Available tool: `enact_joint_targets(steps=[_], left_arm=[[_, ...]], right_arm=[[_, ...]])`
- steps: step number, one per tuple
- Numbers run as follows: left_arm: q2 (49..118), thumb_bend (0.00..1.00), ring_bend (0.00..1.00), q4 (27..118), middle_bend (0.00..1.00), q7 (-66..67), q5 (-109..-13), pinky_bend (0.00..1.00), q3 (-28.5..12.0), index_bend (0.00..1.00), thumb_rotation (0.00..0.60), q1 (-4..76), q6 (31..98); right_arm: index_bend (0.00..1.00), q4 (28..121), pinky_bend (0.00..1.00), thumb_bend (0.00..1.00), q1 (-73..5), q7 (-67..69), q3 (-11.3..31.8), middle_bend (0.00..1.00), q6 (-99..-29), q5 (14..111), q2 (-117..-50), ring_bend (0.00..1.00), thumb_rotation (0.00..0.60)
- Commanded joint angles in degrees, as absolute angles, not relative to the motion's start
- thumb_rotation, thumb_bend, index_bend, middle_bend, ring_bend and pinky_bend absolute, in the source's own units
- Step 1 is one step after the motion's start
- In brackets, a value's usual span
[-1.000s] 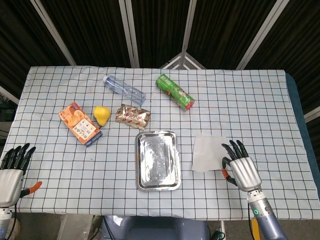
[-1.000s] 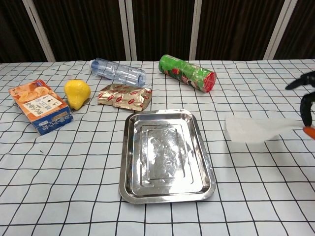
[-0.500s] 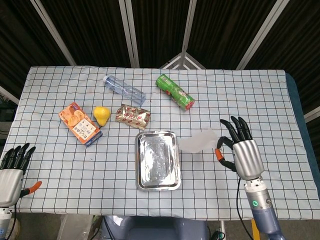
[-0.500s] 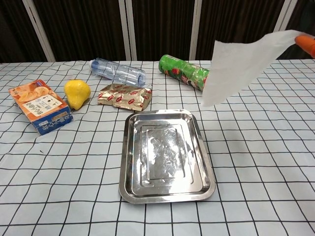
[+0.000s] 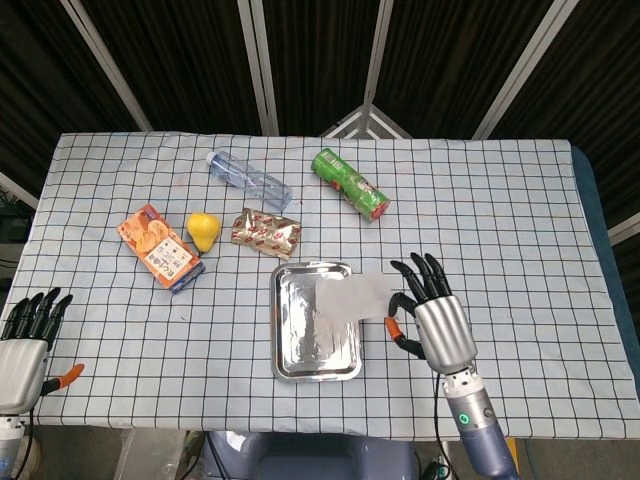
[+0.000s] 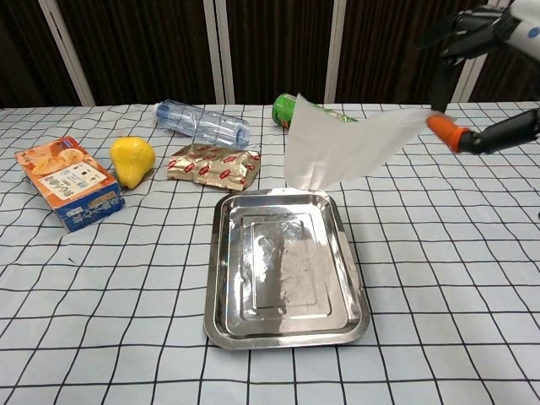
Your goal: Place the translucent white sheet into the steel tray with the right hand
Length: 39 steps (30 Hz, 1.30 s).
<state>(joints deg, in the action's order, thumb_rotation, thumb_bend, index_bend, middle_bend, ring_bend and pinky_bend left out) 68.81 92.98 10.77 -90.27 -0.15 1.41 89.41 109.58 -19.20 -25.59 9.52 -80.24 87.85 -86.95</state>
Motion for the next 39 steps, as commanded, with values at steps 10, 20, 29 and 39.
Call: enact_joint_targets(steps=[10, 20, 29, 39], left_arm=[[68.72, 0.1, 0.0, 92.89, 0.0, 10.56, -89.56, 0.0, -0.29, 0.0, 0.6, 1.52, 88.88], [68.65, 0.1, 0.0, 92.78, 0.0, 10.45, -89.64, 0.0, -0.3, 0.0, 0.6, 1.54, 88.97], [68.76, 0.1, 0.0, 92.73, 0.0, 10.75, -89.63, 0.0, -0.26, 0.0, 0.6, 1.55, 88.93], [68.86, 0.1, 0.0, 92.57, 0.0, 11.07, -89.36, 0.0, -0.34, 0.0, 0.6, 1.55, 88.86]], right_arm=[[0.67, 105.36, 0.0, 0.51, -21.95, -29.72, 10.34, 0.19, -77.52, 82.21, -96.1, 0.0, 0.6], [0.68, 105.12, 0.0, 0.51, -21.26, -36.3, 8.44, 0.19, -77.89, 77.86, -99.1, 0.0, 0.6], [0.68, 106.55, 0.0, 0.51, -20.43, -39.26, 6.31, 0.19, -78.67, 76.97, -99.76, 0.0, 0.6], [0.66, 106.61, 0.0, 0.51, -20.22, -40.67, 4.06, 0.19, -78.49, 78.03, -101.14, 0.0, 0.6]])
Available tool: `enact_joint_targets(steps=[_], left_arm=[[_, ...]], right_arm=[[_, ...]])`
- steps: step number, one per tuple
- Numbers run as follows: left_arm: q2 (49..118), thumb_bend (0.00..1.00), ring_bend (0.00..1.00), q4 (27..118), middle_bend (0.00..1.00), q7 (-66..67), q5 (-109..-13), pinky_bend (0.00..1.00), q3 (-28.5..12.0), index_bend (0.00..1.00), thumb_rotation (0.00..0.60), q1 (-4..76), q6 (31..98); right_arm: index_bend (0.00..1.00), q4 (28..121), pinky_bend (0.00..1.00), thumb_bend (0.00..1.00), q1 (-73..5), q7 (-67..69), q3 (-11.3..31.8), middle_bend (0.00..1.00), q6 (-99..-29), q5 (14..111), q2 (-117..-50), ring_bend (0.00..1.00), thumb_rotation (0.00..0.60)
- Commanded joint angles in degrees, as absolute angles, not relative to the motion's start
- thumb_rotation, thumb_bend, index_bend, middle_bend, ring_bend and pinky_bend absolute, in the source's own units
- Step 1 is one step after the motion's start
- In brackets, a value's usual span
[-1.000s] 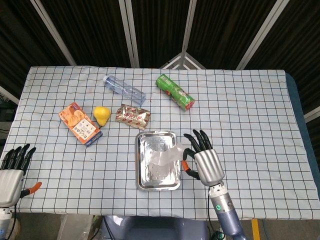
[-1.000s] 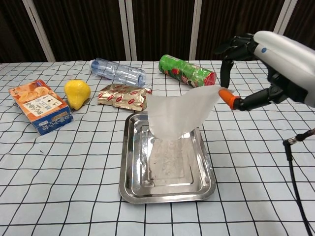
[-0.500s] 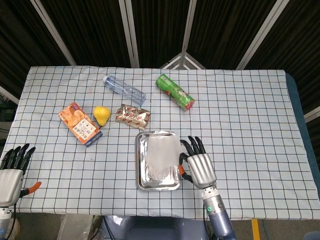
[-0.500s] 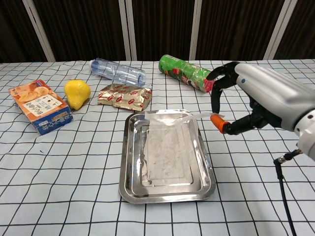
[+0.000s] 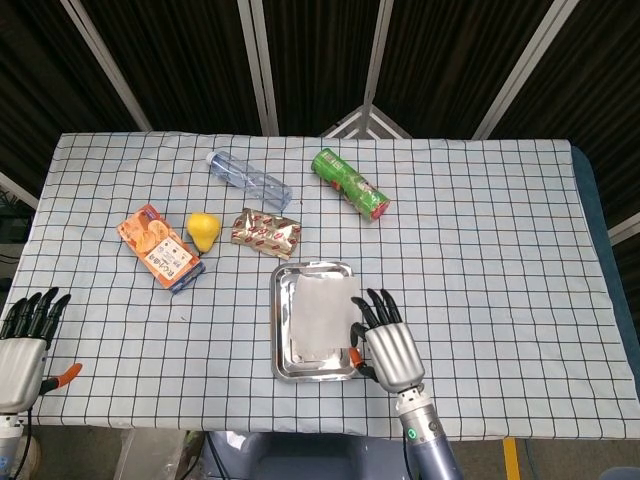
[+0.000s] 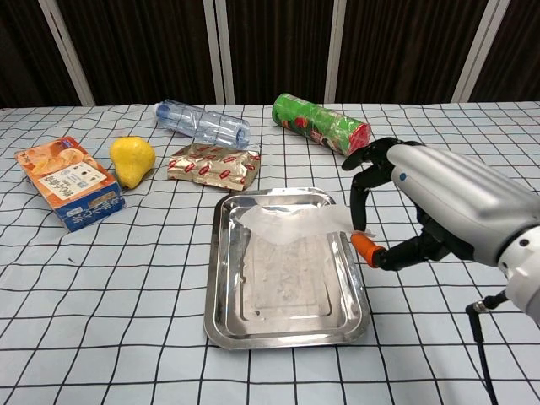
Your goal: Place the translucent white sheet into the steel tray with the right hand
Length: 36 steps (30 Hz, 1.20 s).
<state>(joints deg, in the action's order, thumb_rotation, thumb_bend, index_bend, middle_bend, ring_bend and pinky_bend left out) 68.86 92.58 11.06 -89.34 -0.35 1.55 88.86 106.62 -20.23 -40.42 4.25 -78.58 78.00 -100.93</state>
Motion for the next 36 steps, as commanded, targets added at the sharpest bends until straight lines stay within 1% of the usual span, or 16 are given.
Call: enact_joint_targets(steps=[1, 4, 6, 10, 13, 15, 21, 26, 28, 30, 32, 33, 34, 36], left_arm=[[68.84, 0.1, 0.0, 92.57, 0.0, 11.1, -89.36, 0.0, -0.33, 0.0, 0.6, 1.55, 88.84], [68.82, 0.1, 0.0, 92.55, 0.0, 11.12, -89.24, 0.0, -0.36, 0.0, 0.6, 1.57, 88.78], [68.8, 0.1, 0.0, 92.57, 0.0, 11.06, -89.08, 0.0, -0.42, 0.0, 0.6, 1.58, 88.72], [68.73, 0.1, 0.0, 92.59, 0.0, 11.15, -89.02, 0.0, -0.41, 0.0, 0.6, 1.6, 88.64], [68.72, 0.1, 0.0, 92.64, 0.0, 11.33, -88.98, 0.0, -0.39, 0.0, 0.6, 1.58, 88.64], [68.71, 0.1, 0.0, 92.66, 0.0, 11.37, -88.95, 0.0, -0.39, 0.0, 0.6, 1.58, 88.62], [68.71, 0.1, 0.0, 92.68, 0.0, 11.39, -88.99, 0.0, -0.36, 0.0, 0.6, 1.58, 88.63], [68.7, 0.11, 0.0, 92.67, 0.0, 11.39, -88.98, 0.0, -0.35, 0.0, 0.6, 1.59, 88.62], [68.66, 0.1, 0.0, 92.72, 0.0, 11.33, -88.93, 0.0, -0.34, 0.0, 0.6, 1.57, 88.59], [68.61, 0.1, 0.0, 92.74, 0.0, 11.34, -88.96, 0.0, -0.28, 0.0, 0.6, 1.58, 88.52], [68.58, 0.1, 0.0, 92.78, 0.0, 11.42, -89.0, 0.0, -0.23, 0.0, 0.6, 1.6, 88.46], [68.59, 0.1, 0.0, 92.78, 0.0, 11.48, -89.02, 0.0, -0.22, 0.0, 0.6, 1.6, 88.46], [68.61, 0.1, 0.0, 92.76, 0.0, 11.62, -89.02, 0.0, -0.2, 0.0, 0.6, 1.59, 88.47], [68.65, 0.1, 0.0, 92.79, 0.0, 11.88, -88.92, 0.0, -0.21, 0.0, 0.6, 1.59, 88.4]], right_arm=[[0.64, 106.59, 0.0, 0.51, -20.22, -40.91, 3.93, 0.19, -78.43, 78.02, -101.33, 0.0, 0.6], [0.58, 106.53, 0.0, 0.51, -20.22, -41.45, 3.6, 0.19, -78.23, 77.97, -101.62, 0.0, 0.6], [0.54, 106.62, 0.0, 0.49, -20.23, -41.63, 3.46, 0.18, -78.12, 77.97, -101.77, 0.0, 0.6], [0.36, 106.83, 0.0, 0.41, -20.23, -42.27, 3.1, 0.13, -77.92, 78.07, -101.83, 0.0, 0.6], [0.25, 107.14, 0.0, 0.39, -20.17, -42.76, 2.99, 0.11, -77.92, 78.04, -101.77, 0.0, 0.6], [0.23, 107.26, 0.0, 0.38, -20.07, -43.0, 2.96, 0.11, -78.0, 77.92, -101.69, 0.0, 0.6], [0.22, 107.89, 0.0, 0.38, -19.88, -43.86, 2.97, 0.1, -78.17, 77.71, -100.66, 0.0, 0.6], [0.22, 109.13, 0.0, 0.38, -19.71, -44.45, 3.13, 0.1, -78.5, 77.99, -98.18, 0.0, 0.6], [0.22, 110.17, 0.0, 0.38, -19.48, -44.28, 3.22, 0.09, -78.56, 77.78, -95.93, 0.0, 0.6], [0.2, 111.26, 0.0, 0.45, -19.3, -43.78, 3.06, 0.09, -78.18, 77.3, -93.65, 0.0, 0.6], [0.18, 112.23, 0.0, 0.63, -19.1, -43.28, 2.72, 0.09, -77.57, 76.51, -91.12, 0.0, 0.6], [0.18, 112.53, 0.0, 0.68, -19.05, -43.09, 2.6, 0.09, -77.28, 76.18, -90.18, 0.0, 0.6], [0.18, 112.82, 0.0, 0.76, -19.06, -42.72, 2.54, 0.09, -76.86, 75.73, -89.07, 0.0, 0.6], [0.17, 113.25, 0.0, 0.83, -19.35, -41.95, 2.56, 0.09, -75.69, 74.82, -87.73, 0.0, 0.6]])
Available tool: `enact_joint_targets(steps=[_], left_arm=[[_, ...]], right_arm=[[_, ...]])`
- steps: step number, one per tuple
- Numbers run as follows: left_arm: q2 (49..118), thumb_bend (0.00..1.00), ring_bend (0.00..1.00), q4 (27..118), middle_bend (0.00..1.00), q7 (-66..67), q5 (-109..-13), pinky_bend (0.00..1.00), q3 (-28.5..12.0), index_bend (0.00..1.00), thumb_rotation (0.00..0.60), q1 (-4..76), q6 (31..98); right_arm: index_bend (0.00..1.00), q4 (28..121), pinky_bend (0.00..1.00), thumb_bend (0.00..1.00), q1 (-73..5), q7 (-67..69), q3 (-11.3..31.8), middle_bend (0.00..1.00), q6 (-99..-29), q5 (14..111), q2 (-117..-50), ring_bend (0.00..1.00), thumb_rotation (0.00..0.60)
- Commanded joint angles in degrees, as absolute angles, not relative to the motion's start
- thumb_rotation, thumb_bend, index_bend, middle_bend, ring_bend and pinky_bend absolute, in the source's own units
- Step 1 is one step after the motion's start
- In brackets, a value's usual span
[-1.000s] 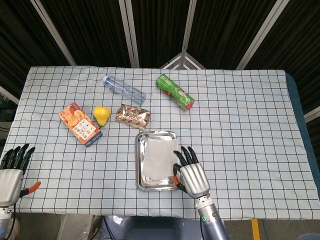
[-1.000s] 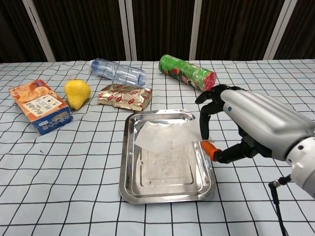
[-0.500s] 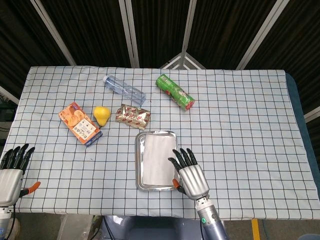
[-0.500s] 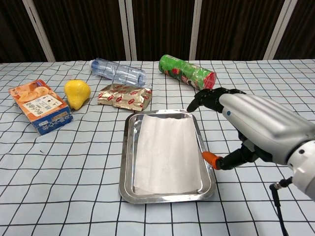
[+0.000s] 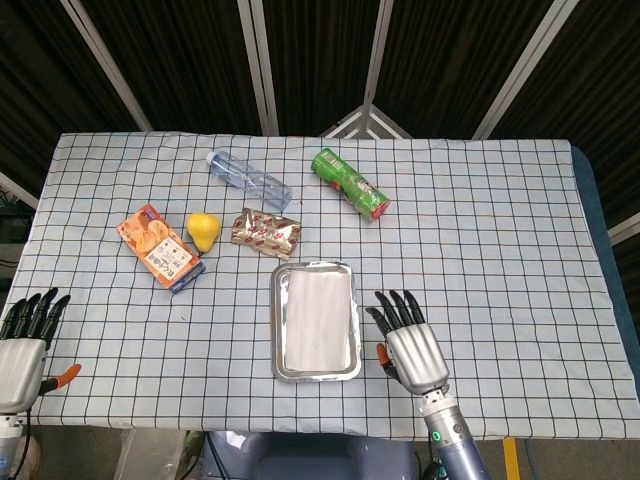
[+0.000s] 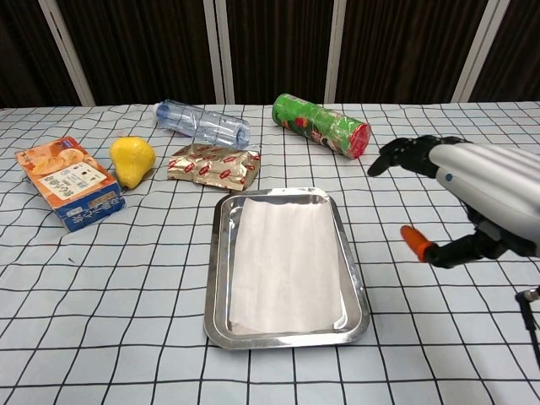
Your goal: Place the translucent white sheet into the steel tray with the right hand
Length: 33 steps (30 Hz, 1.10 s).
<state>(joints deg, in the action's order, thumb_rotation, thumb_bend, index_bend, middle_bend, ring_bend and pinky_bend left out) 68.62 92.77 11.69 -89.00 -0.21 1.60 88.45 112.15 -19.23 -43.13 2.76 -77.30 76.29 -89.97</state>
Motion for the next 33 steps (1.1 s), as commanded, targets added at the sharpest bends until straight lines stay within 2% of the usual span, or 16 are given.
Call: enact_joint_targets(steps=[1, 7, 15, 20, 33], left_arm=[[68.66, 0.1, 0.0, 92.81, 0.0, 12.03, -88.87, 0.0, -0.18, 0.0, 0.6, 1.59, 88.33], [68.69, 0.1, 0.0, 93.14, 0.0, 13.39, -88.41, 0.0, -0.16, 0.0, 0.6, 1.57, 88.05], [68.1, 0.1, 0.0, 93.48, 0.0, 12.9, -87.25, 0.0, -0.46, 0.0, 0.6, 1.65, 87.39], [67.93, 0.1, 0.0, 93.6, 0.0, 13.28, -86.92, 0.0, -0.43, 0.0, 0.6, 1.75, 86.99], [67.07, 0.1, 0.0, 94.72, 0.0, 14.39, -84.56, 0.0, -0.72, 0.0, 0.6, 1.73, 85.81]], right_arm=[[0.16, 113.44, 0.0, 0.86, -19.61, -41.66, 2.65, 0.09, -75.0, 74.4, -87.28, 0.0, 0.6], [0.16, 114.38, 0.0, 0.97, -23.95, -43.17, 4.99, 0.09, -68.78, 70.72, -86.15, 0.0, 0.6], [0.17, 113.97, 0.0, 0.97, -28.88, -49.75, 6.97, 0.09, -65.03, 63.65, -88.4, 0.0, 0.6], [0.21, 113.5, 0.0, 0.97, -30.68, -51.97, 6.04, 0.09, -63.89, 60.39, -89.77, 0.0, 0.6], [0.24, 109.46, 0.0, 0.97, -37.19, -57.15, 5.11, 0.09, -60.38, 48.18, -95.2, 0.0, 0.6]])
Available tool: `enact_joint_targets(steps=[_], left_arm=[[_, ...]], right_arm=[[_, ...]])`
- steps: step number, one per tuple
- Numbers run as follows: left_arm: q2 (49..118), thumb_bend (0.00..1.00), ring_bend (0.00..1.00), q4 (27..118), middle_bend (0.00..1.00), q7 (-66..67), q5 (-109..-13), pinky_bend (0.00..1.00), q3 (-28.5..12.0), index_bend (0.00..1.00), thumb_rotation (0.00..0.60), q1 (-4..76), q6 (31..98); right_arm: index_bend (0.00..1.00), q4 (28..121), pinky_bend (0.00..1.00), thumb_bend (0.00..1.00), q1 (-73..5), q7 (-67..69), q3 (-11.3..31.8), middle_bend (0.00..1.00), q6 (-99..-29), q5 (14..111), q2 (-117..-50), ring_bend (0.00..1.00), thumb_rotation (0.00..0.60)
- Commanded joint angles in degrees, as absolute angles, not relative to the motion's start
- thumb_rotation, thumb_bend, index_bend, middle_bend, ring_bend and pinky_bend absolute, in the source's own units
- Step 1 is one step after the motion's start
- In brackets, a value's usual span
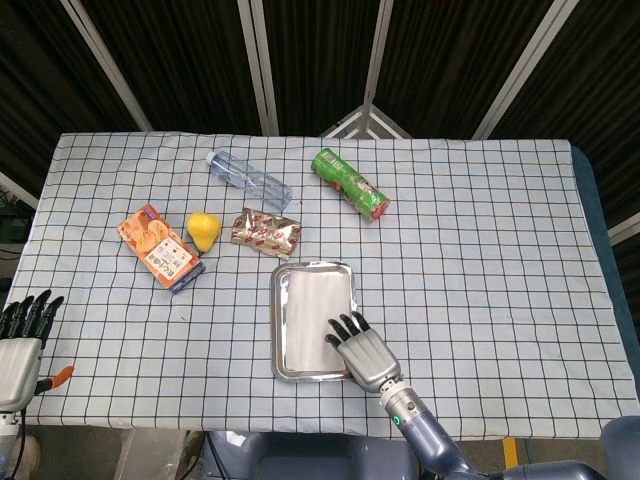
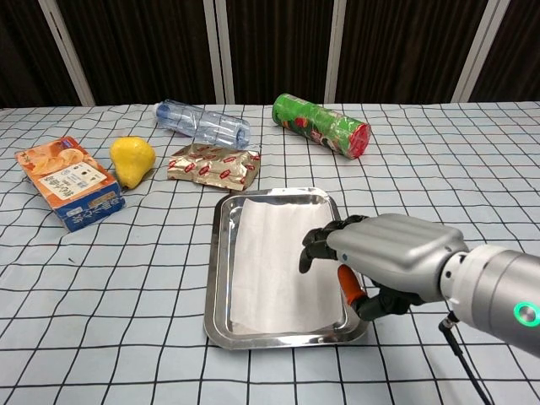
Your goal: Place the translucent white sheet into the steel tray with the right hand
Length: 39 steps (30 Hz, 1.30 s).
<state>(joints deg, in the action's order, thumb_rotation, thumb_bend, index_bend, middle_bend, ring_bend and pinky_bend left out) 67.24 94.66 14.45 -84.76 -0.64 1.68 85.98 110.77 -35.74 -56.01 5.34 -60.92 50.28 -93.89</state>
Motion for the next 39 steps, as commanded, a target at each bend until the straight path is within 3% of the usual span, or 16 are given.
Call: enact_joint_targets(steps=[1, 23, 36, 39], left_arm=[[67.0, 0.11, 0.0, 94.74, 0.0, 14.42, -84.49, 0.0, -0.73, 0.0, 0.6, 1.77, 85.72], [66.7, 0.1, 0.0, 95.2, 0.0, 15.09, -83.4, 0.0, -0.99, 0.0, 0.6, 2.04, 85.22], [66.74, 0.1, 0.0, 95.19, 0.0, 15.09, -83.38, 0.0, -1.04, 0.0, 0.6, 2.12, 85.3], [66.75, 0.1, 0.0, 95.23, 0.0, 15.1, -83.53, 0.0, -1.01, 0.0, 0.6, 2.09, 85.44]], right_arm=[[0.24, 109.11, 0.0, 0.97, -37.51, -57.33, 5.07, 0.09, -60.39, 47.56, -95.45, 0.0, 0.6], [0.24, 106.19, 0.0, 0.97, -41.83, -55.42, 2.59, 0.09, -61.22, 43.5, -97.05, 0.0, 0.6], [0.24, 110.55, 0.0, 0.97, -42.25, -55.28, 2.71, 0.09, -66.94, 47.89, -94.42, 0.0, 0.6], [0.2, 113.54, 0.0, 0.93, -41.52, -55.38, 2.09, 0.08, -69.49, 50.96, -92.04, 0.0, 0.6]])
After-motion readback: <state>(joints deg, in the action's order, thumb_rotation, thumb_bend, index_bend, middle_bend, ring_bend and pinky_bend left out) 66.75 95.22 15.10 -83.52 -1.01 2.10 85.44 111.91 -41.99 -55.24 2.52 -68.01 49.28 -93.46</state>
